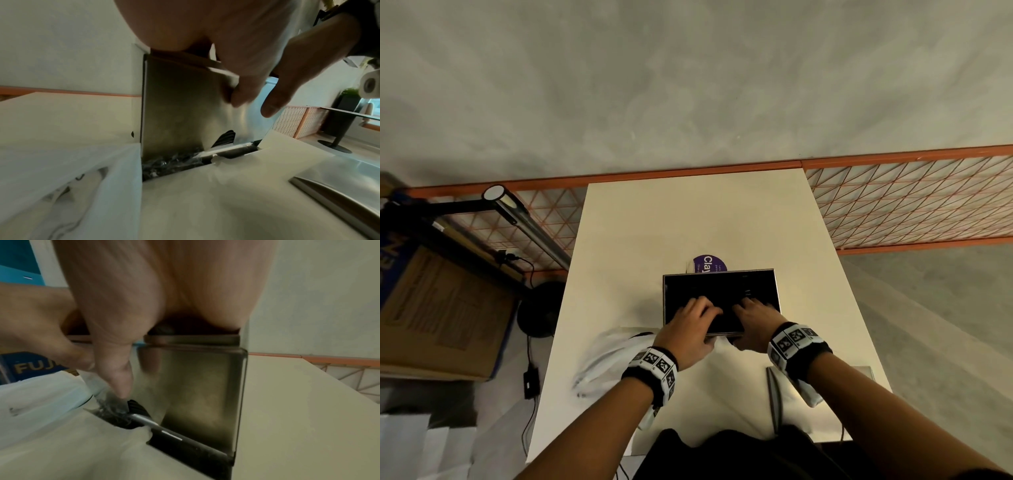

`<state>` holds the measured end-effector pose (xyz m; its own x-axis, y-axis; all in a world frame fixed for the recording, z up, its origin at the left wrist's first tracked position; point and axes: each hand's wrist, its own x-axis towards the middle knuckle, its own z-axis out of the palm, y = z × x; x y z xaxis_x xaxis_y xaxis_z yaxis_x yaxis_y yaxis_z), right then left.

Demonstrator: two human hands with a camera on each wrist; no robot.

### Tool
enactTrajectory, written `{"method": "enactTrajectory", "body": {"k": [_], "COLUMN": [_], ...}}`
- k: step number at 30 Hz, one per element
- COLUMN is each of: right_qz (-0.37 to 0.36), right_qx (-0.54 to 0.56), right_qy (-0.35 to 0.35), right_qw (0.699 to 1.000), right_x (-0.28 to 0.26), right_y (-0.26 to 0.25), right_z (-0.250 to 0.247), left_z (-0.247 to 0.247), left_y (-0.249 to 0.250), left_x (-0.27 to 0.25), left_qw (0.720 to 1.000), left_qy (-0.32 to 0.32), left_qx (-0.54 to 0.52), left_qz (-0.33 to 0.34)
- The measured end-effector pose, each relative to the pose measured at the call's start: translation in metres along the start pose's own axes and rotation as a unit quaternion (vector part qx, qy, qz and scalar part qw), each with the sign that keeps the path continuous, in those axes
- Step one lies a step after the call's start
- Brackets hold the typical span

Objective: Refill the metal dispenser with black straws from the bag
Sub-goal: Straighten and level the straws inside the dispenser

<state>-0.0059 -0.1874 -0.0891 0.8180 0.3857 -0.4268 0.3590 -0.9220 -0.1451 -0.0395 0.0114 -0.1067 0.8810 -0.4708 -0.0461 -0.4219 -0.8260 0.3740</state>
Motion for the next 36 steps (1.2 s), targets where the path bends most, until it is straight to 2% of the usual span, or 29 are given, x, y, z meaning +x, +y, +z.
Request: {"method": "enactTrajectory", "body": {"k": [4, 6, 9, 14, 17, 24, 29, 36], "right_qz": [-0.002, -0.004, 0.000, 0.016, 0.022, 0.036, 0.036, 0.013], "right_qx": [-0.041, -0.049, -0.038, -0.024, -0.013, 0.031, 0.064, 0.037], "right_qy": [-0.001, -0.004, -0.020, -0.067, -0.108, -0.165, -0.200, -0.203], "right_qw": [0.999, 0.999, 0.999, 0.997, 0.994, 0.985, 0.977, 0.978], "right_x": [-0.001, 0.001, 0.006, 0.018, 0.028, 0.041, 0.041, 0.039], "right_y": [-0.002, -0.002, -0.002, -0.004, -0.006, -0.009, -0.006, -0.007], "right_z": [-0.002, -0.002, -0.008, -0.024, -0.035, -0.036, -0.039, -0.032], "left_z": [-0.008, -0.008, -0.008, -0.010, -0.008, -0.017, -0.012, -0.007], "left_y": [-0.001, -0.001, -0.004, -0.010, -0.014, -0.025, -0.019, -0.011], "left_x": [0.003, 0.007, 0.018, 0.036, 0.041, 0.054, 0.050, 0.037], "left_qw": [0.996, 0.994, 0.997, 0.993, 0.990, 0.994, 0.996, 0.995], "left_qy": [0.092, 0.105, 0.058, -0.086, -0.116, -0.100, -0.068, -0.060], "left_qx": [0.005, 0.006, 0.016, 0.054, 0.051, 0.038, 0.055, 0.078], "left_qz": [-0.013, -0.027, -0.038, -0.067, -0.056, 0.009, -0.001, -0.003]}}
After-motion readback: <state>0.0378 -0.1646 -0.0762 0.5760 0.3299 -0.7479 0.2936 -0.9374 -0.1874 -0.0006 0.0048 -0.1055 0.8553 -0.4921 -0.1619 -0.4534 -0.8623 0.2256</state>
